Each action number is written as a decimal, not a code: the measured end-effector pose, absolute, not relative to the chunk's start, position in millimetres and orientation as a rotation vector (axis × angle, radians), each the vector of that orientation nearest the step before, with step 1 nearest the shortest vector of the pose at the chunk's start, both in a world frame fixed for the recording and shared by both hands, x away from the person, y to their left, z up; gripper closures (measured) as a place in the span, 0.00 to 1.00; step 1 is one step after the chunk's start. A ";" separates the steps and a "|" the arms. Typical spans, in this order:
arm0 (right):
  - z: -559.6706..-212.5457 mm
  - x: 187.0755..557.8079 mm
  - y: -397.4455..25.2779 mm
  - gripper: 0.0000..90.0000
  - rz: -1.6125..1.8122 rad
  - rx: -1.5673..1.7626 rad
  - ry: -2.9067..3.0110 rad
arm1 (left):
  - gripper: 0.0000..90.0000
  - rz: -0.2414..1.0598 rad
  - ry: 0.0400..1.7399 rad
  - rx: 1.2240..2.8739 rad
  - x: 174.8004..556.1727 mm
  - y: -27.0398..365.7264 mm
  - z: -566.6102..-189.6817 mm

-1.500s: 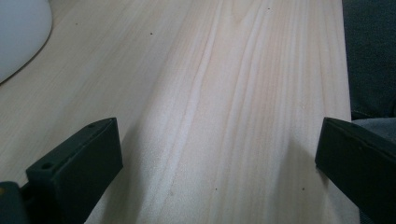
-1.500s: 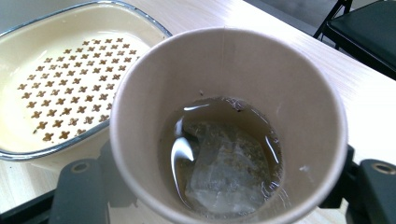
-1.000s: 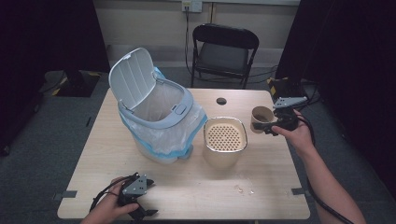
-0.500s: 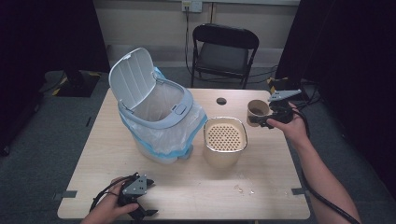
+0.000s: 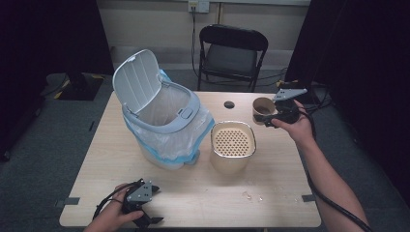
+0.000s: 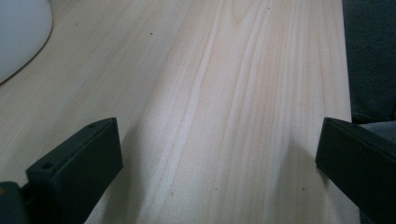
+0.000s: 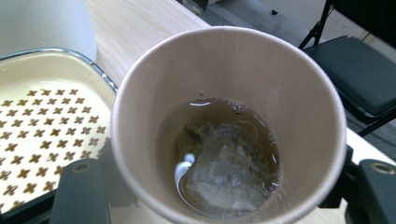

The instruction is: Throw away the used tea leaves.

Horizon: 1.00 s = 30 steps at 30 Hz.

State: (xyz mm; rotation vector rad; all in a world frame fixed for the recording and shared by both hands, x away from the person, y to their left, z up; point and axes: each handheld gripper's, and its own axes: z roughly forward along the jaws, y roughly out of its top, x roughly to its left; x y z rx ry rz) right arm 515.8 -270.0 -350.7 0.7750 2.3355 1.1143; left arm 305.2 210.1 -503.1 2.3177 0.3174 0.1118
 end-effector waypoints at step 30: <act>-344.1 491.1 -241.6 0.33 0.899 0.342 2.121 | 0.00 0.108 0.318 2.317 305.2 210.1 -503.1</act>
